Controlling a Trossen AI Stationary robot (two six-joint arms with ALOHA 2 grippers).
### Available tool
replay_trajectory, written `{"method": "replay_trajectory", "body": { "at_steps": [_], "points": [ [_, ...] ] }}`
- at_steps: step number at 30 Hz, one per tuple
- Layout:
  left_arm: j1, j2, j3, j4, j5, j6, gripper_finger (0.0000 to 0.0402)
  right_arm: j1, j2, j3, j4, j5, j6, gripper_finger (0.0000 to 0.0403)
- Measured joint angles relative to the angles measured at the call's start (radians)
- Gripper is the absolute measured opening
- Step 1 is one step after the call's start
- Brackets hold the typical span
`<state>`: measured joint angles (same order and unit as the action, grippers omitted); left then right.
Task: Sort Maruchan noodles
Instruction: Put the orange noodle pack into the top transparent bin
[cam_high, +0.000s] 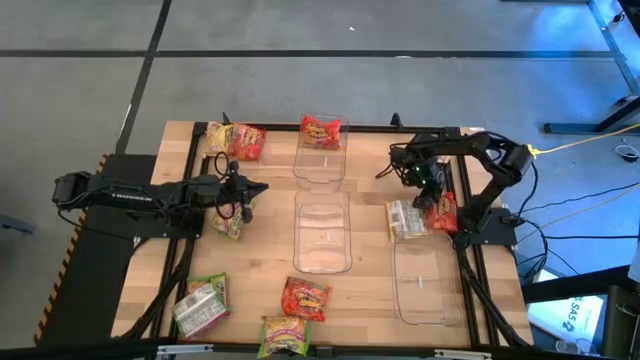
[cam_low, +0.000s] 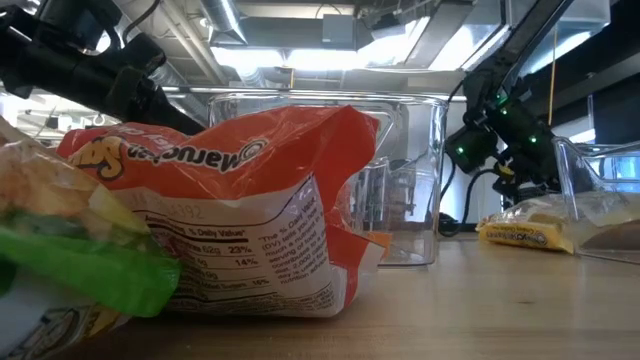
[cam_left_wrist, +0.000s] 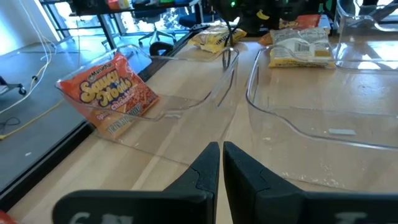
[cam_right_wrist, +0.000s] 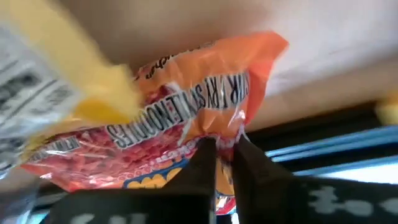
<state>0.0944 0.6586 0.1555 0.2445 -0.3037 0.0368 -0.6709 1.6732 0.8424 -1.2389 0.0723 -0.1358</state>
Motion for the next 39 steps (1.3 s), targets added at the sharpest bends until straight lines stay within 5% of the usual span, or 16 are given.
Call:
{"method": "replay_trajectory", "body": {
  "at_steps": [3, 11, 17, 21, 26, 34, 39],
  "points": [
    [0.000, 0.000, 0.000, 0.009, -0.019, 0.002, 0.0016, 0.017, -0.035, 0.033, 0.037, 0.087, -0.002, 0.0001],
    [0.000, 0.000, 0.000, 0.058, -0.036, 0.036, 0.0016, 0.032, -0.082, 0.101, 0.180, 0.091, -0.026, 0.0002],
    [0.000, 0.000, 0.000, 0.061, -0.036, 0.036, 0.0016, 0.032, -0.083, 0.135, 0.341, 0.008, -0.034, 0.0001],
    [0.000, 0.000, 0.000, 0.061, -0.036, 0.029, 0.0016, 0.029, -0.084, 0.196, 0.258, -0.015, 0.029, 0.0017],
    [0.000, 0.000, 0.000, 0.066, -0.036, 0.028, 0.0016, 0.029, -0.117, 0.259, 0.091, 0.043, 0.076, 0.0092],
    [0.000, 0.000, 0.000, 0.065, -0.035, 0.026, 0.0016, -0.043, -0.254, 0.159, 0.217, 0.058, 0.136, 0.0260],
    [0.000, 0.000, 0.000, 0.065, -0.029, 0.026, 0.0016, -0.155, -0.270, 0.087, 0.273, -0.002, 0.234, 0.0317]
  ]
}}
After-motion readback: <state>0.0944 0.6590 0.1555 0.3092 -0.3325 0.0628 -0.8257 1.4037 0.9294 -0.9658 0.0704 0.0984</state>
